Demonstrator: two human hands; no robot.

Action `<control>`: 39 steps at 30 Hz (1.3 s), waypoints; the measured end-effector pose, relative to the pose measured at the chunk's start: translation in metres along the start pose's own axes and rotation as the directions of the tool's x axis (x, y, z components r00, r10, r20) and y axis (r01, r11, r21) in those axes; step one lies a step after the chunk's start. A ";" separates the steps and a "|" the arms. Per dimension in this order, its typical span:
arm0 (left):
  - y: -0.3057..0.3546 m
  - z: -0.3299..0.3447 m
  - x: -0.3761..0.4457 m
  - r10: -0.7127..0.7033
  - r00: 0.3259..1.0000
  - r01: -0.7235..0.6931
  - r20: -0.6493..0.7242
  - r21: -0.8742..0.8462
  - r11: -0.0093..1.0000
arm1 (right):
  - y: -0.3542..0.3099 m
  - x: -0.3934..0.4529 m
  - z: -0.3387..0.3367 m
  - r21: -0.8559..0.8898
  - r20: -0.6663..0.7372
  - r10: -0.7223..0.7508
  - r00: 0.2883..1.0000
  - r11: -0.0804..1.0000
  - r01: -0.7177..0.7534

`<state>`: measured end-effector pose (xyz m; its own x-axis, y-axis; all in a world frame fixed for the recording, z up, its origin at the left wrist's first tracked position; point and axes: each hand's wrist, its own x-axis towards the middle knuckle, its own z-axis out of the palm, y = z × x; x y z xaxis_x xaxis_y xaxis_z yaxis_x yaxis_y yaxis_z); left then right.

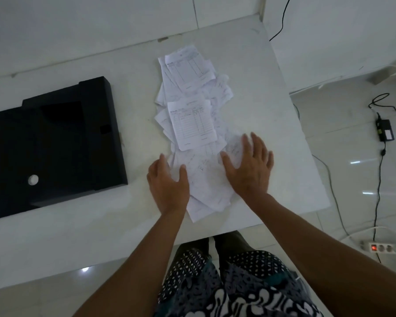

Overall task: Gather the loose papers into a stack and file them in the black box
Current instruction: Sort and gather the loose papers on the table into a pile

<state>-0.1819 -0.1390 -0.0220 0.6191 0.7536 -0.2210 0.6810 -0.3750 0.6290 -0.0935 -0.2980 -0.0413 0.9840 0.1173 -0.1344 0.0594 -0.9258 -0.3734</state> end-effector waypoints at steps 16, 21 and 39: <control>0.035 -0.008 0.063 -0.076 0.994 0.079 0.079 -0.033 0.996 | -0.019 0.048 -0.019 0.071 -0.008 0.055 0.998 0.996 -0.054; 0.059 0.001 0.083 -0.054 0.990 0.074 0.127 -0.160 0.984 | -0.057 0.068 -0.009 0.050 0.119 -0.009 0.993 0.999 0.003; 0.066 -0.014 0.110 -0.106 0.948 0.244 0.301 -0.471 0.848 | -0.082 0.087 -0.026 0.599 0.154 0.035 0.987 0.791 -0.122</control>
<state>-0.0746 -0.0735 0.0061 0.6324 0.5916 -0.5001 0.5444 0.1198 0.8302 -0.0080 -0.2213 0.0016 0.9477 0.1388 -0.2873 -0.1735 -0.5315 -0.8291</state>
